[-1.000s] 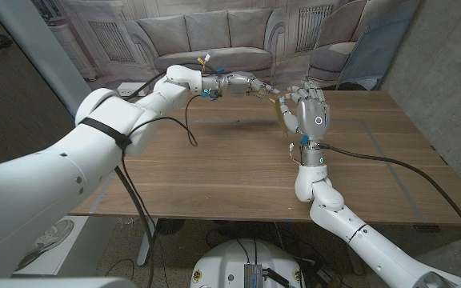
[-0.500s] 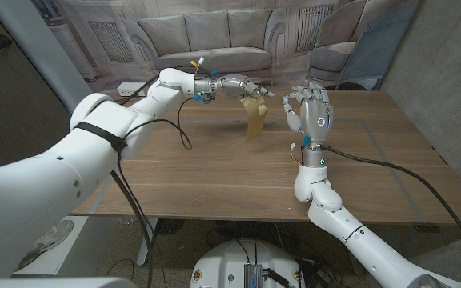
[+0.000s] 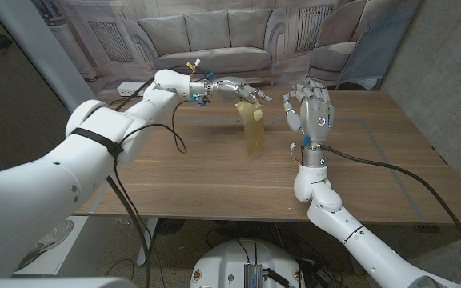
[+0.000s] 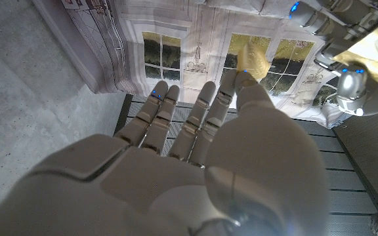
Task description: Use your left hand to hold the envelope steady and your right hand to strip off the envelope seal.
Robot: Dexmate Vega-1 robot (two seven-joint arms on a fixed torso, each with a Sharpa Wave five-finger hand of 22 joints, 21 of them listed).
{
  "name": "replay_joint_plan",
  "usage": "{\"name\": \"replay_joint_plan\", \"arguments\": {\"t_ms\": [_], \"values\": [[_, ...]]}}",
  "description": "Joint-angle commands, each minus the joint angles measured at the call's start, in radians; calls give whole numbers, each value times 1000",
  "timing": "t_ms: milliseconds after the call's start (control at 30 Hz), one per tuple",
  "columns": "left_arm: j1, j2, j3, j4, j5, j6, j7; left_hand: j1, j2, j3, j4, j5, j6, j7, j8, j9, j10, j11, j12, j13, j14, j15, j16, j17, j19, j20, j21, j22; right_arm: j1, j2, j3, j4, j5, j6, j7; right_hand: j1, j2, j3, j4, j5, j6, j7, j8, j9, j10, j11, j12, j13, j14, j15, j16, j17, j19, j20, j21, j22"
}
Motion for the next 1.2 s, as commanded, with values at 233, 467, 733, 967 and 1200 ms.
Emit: {"name": "replay_joint_plan", "arguments": {"t_ms": [233,467,733,967,1200], "values": [[128,100,13,-255,-59,83,16,-8,4,5,3,2,-7,-5,10,6,-3,0,10,6,-1,2,-1,3,-11,-1,10,0,15,-18,-27,-12,4,-34,2,-2,3,5,8,11,6,-12,39,162,14,0,7,5,13,-180,-1,6,16,-45,7,2],[143,146,54,-334,-49,102,55,-9,4,5,3,1,-6,-8,4,-7,-3,2,11,6,0,3,-1,4,-13,0,12,0,22,-21,-38,-16,12,-56,22,-16,-8,0,12,16,11,-33,31,139,18,1,6,8,18,-178,-1,7,21,-30,10,1],[153,195,98,-405,-23,120,121,-10,5,5,2,-2,-8,-7,6,-9,-4,1,11,6,0,5,0,5,-15,1,14,0,27,-27,-40,-21,32,-51,16,-19,-10,1,13,18,10,-26,27,125,18,1,4,9,19,-178,-2,7,18,-29,11,1],[165,235,121,-464,-10,136,162,-11,7,5,3,-4,-13,-7,6,-11,-3,3,11,7,0,7,1,7,-16,2,16,0,30,-33,-45,-24,35,-51,17,-20,-10,2,12,20,13,-26,25,115,20,0,3,11,20,-178,-2,8,18,-29,11,1],[184,284,138,-543,-5,175,201,-11,7,5,2,-6,-10,-4,5,-17,-1,3,13,7,2,7,1,7,-16,1,19,0,37,-37,-49,-19,45,-40,19,-22,-13,3,12,21,12,-26,24,110,22,0,3,12,20,-178,-3,8,18,-28,12,1]]}}
